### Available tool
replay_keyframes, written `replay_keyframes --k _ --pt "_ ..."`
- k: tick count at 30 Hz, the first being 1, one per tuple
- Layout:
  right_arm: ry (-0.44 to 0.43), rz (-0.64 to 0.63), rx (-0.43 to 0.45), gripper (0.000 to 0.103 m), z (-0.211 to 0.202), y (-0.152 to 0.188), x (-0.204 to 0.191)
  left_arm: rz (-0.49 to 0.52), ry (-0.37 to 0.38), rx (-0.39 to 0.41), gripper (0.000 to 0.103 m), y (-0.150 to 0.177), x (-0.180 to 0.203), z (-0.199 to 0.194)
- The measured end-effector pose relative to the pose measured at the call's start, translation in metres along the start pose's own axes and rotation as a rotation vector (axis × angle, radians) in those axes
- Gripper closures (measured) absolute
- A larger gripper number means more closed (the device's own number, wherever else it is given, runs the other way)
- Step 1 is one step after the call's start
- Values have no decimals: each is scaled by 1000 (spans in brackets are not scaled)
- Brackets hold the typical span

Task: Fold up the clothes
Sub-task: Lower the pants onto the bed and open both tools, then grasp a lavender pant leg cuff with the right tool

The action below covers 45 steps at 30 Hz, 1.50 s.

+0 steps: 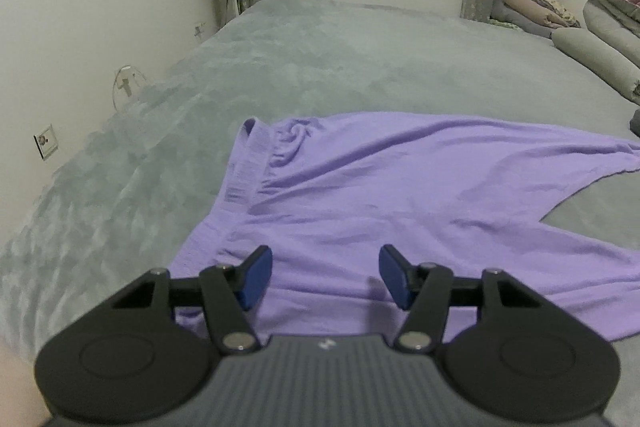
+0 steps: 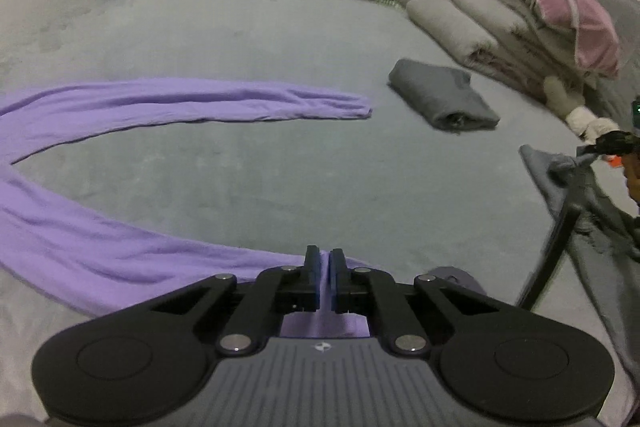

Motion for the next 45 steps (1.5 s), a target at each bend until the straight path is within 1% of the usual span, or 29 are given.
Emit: replay_keyframes --k 3,6,8,10,12,14,17,18,19,21,23,24,25,26,27,28,29,30,33,34,35,36,40,41,42,43,45 --pt "-27 8 14 98 -16 18 -7 -19 1 -17 47 1 -4 3" --pt "-46 12 -2 98 -21 42 -14 -20 -3 -21 47 1 -6 4" --pt "-41 27 -22 98 -19 55 -14 -16 -7 -21 47 1 -6 4" --pt "-17 34 -33 98 -16 61 -10 -20 4 -23 46 1 -5 3" --pt "7 51 -38 97 -16 63 -4 -22 13 -23 45 1 -4 2" --pt "20 74 -8 94 -19 58 3 -19 13 -19 45 0 -4 3" --pt "-31 125 53 82 -16 43 11 -18 13 -20 45 1 -3 5" --pt "-58 133 54 82 -11 38 12 -16 13 -22 45 2 -2 5" --pt "-77 136 42 81 -3 32 13 -13 13 -22 45 2 -2 5" --pt "-82 135 -4 81 16 25 16 -6 15 -22 45 3 0 5" --pt "-79 121 -84 81 40 23 18 -2 16 -21 45 3 0 5" --pt "-61 97 -124 81 51 25 18 -2 16 -20 45 3 0 5" --pt "-36 64 -151 83 58 27 17 0 14 -20 45 3 0 5" --pt "-27 58 -148 94 59 28 17 0 12 -20 45 3 -1 6" --pt "-22 66 -133 101 55 27 19 0 10 -20 45 3 -1 6" --pt "-13 75 -111 101 52 25 22 -1 8 -20 45 3 -1 7" --pt "12 91 -66 101 44 17 28 -2 7 -19 45 2 -2 8" --pt "37 118 2 101 33 6 35 0 5 -20 45 2 -1 9" --pt "102 215 269 101 -13 -34 55 8 -2 -23 45 4 -1 11" --pt "139 251 321 101 -26 -45 62 10 -4 -24 45 4 -1 11" --pt "187 267 347 101 -35 -53 68 13 -6 -25 45 5 -1 11" --pt "220 266 348 101 -38 -58 69 13 -7 -25 45 5 -1 12" --pt "138 170 163 101 -4 -50 42 10 -1 -30 45 5 -1 11" --pt "114 169 131 98 0 -41 36 14 1 -30 45 5 0 11" --pt "90 168 100 92 5 -31 30 18 4 -29 45 5 1 11" --pt "66 167 68 89 10 -22 24 23 7 -28 45 6 3 10" --pt "18 165 5 79 19 -3 12 34 10 -29 44 7 6 10"
Point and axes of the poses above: each gripper's, at about its wrist camera, not at the fingertips, and z roughly the way its jaws point, x to its right, y to its underside, the point moved 8 cm from there along z, roughly the way its jaws point, and after that the axes turned 14 degrees about -z, right-handed, at the moved point
